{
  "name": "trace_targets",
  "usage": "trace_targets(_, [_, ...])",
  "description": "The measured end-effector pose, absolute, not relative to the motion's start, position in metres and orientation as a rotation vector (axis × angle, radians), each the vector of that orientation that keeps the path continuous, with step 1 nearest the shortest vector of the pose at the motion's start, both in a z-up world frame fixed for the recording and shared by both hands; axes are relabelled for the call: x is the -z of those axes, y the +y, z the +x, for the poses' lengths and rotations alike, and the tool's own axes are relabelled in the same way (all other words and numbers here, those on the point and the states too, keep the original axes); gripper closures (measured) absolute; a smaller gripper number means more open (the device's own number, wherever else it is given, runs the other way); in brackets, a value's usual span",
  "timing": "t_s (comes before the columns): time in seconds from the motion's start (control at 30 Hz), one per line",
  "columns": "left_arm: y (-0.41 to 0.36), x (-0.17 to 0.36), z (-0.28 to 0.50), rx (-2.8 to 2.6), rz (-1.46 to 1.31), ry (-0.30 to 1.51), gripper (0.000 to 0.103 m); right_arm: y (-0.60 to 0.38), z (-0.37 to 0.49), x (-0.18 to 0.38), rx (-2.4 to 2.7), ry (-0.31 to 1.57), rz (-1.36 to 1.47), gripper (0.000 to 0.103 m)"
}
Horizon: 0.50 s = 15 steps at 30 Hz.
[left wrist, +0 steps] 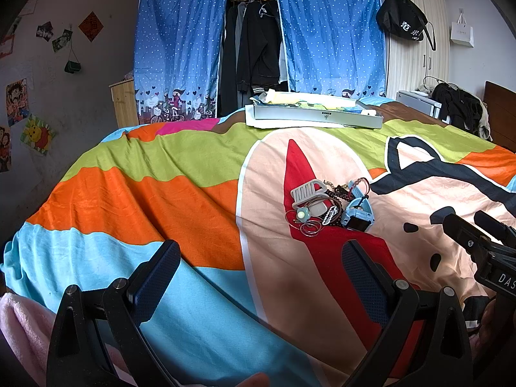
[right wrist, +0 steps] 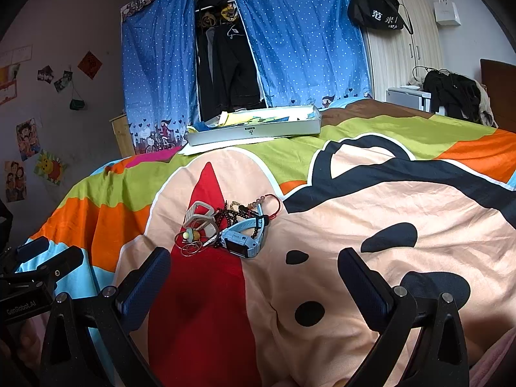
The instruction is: Organize jewelry
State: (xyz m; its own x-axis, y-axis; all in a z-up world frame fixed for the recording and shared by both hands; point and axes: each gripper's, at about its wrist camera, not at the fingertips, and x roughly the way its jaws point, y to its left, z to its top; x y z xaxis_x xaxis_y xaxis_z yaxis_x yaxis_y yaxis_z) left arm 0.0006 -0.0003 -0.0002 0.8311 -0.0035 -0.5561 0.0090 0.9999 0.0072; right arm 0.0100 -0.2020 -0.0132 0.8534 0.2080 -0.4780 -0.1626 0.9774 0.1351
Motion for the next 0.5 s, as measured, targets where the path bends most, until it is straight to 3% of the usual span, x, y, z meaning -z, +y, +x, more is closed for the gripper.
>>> trace_targets(0.5, [-0.0002,0.0002,0.0006,0.006,0.01,0.59,0.005,-0.203,0.0071,0.013,-0.195,0.514,0.093,0.0])
